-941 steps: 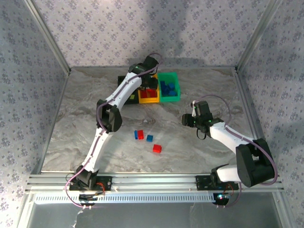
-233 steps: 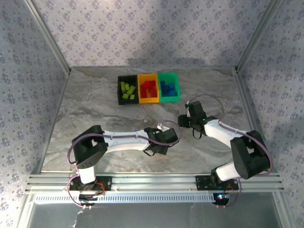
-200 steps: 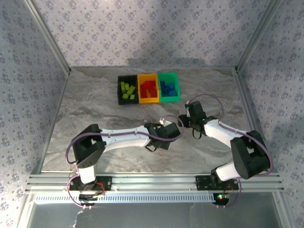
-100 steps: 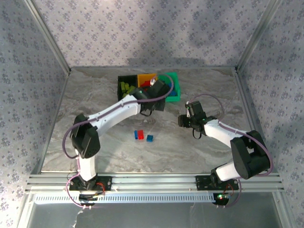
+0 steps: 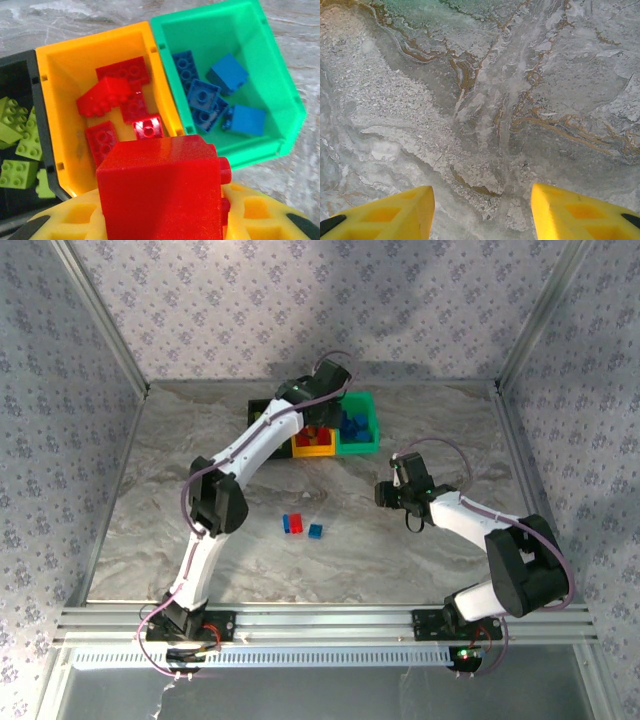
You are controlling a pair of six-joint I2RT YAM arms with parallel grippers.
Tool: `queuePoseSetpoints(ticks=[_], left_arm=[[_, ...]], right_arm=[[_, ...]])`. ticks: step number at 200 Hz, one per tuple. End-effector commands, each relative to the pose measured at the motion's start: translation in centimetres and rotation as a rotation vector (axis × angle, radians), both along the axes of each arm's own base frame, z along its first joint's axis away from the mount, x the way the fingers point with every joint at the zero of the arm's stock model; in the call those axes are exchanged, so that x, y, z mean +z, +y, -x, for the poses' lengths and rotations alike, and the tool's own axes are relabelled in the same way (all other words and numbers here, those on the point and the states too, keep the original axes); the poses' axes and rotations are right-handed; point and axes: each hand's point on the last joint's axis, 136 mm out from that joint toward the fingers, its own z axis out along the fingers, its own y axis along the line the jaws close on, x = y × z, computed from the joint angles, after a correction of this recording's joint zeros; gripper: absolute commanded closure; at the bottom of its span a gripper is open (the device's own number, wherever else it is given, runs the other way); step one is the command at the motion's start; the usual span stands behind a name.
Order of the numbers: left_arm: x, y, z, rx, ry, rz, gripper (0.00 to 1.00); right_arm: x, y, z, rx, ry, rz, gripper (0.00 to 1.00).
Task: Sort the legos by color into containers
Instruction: Place the lego in the container.
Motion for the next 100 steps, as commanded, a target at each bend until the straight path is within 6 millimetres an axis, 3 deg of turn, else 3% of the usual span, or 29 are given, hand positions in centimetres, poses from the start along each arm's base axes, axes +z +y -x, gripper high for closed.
queuePoseSetpoints(ticks=[1, 56, 68, 75, 100], left_arm=[[-1.9, 1.1, -1.2, 0.008, 0.055, -0.033, 0.63], [-5.1, 2.7, -4.0, 0.057, 0.103, 0.008, 0.58], [-5.0, 2.8, -3.9, 0.053, 0.109, 0.014, 0.28], [-4.8, 2.9, -3.8, 0.052, 0.107, 0.011, 0.02], [-3.1, 2.8, -3.0, 0.031, 0.088, 0.017, 0.00]], right_arm=[[0.7, 0.3, -0.4, 0.006, -0.013, -0.012, 0.44], [0.9, 0.7, -0.4, 0.009, -0.021, -0.039, 0.44], [1.1, 1.2, -0.5, 0.018, -0.025, -0.058, 0.44], [0.9, 1.3, -0.5, 0.021, -0.022, -0.059, 0.44], [0.6, 1.8, -0.5, 0.040, -0.003, -0.055, 0.44]])
